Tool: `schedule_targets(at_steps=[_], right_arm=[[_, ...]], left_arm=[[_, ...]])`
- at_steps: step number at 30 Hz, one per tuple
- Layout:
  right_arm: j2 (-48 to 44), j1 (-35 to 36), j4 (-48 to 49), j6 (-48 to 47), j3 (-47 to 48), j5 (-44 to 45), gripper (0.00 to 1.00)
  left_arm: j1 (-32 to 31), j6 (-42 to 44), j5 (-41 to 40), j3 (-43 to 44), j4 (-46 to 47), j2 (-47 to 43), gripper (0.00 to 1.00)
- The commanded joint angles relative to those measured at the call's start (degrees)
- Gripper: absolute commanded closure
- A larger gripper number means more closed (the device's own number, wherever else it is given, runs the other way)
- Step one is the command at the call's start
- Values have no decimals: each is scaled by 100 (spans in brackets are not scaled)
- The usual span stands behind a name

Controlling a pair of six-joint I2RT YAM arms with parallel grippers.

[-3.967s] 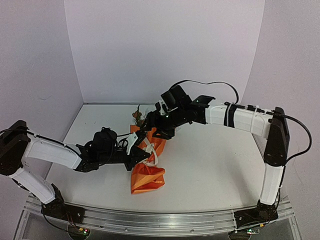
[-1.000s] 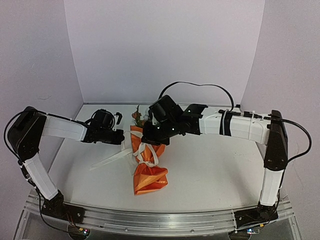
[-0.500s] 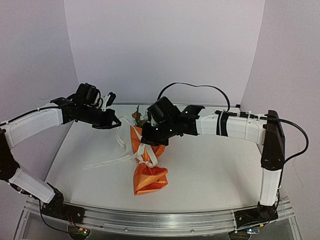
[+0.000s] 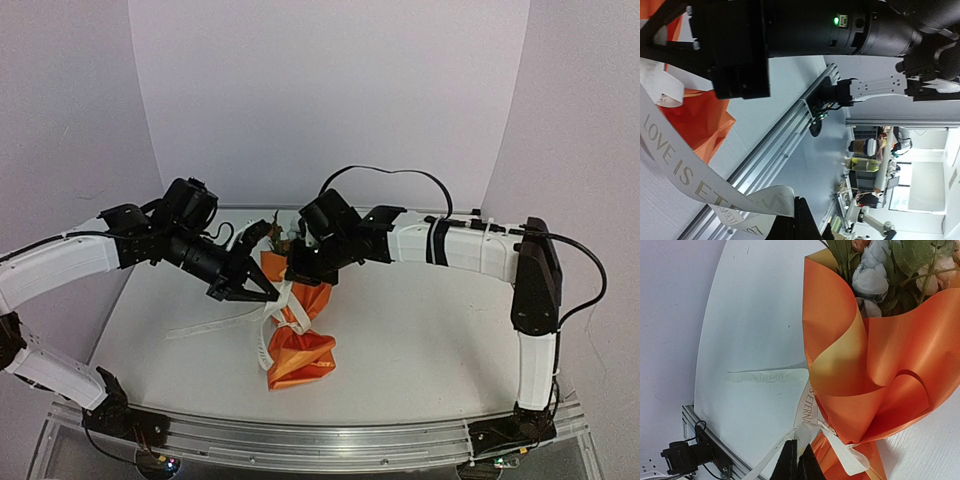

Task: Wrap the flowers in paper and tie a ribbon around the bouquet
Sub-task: Cross the half-tied ribbon over the folded bouquet.

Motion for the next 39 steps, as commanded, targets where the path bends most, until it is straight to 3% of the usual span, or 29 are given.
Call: schedule_targets(at_steps=[1,6,10,14,18,24,28,34,39], right_arm=[[36,-97,170,-26,195,-211,100],[9,-277,423,-54,38,-618,100],[25,-395,505,-184,10,-956,100],[63,-418,497,-280,55,-1107,100],[54,-418,498,-354,-4,-1136,100],[0,-418,489,-457,-120,-1084,100],[-112,-419,489,-454,-246,-986,100],[-286,-410,537,-334,-483,-898,100],[-434,-357,542,-353,-588,-735,100]], left_arm=[[-124,-1591,654,-430,2311,40,99],[-520,-3248,-240,-787,5195,460,99],[-913,-3674,-877,-670,6240,1044,99],[-971,-4208,-970,-731,7175,1426,98],[-981,-4066,-1192,-1106,6935,1372,98],[-1188,-2499,-1334,-1065,4615,1328,94],[-1295,-1953,-1552,-1239,3924,1581,88],[-1436,-1269,-1899,-978,3237,1842,66],[-1495,-830,-2126,-955,2985,1409,46]])
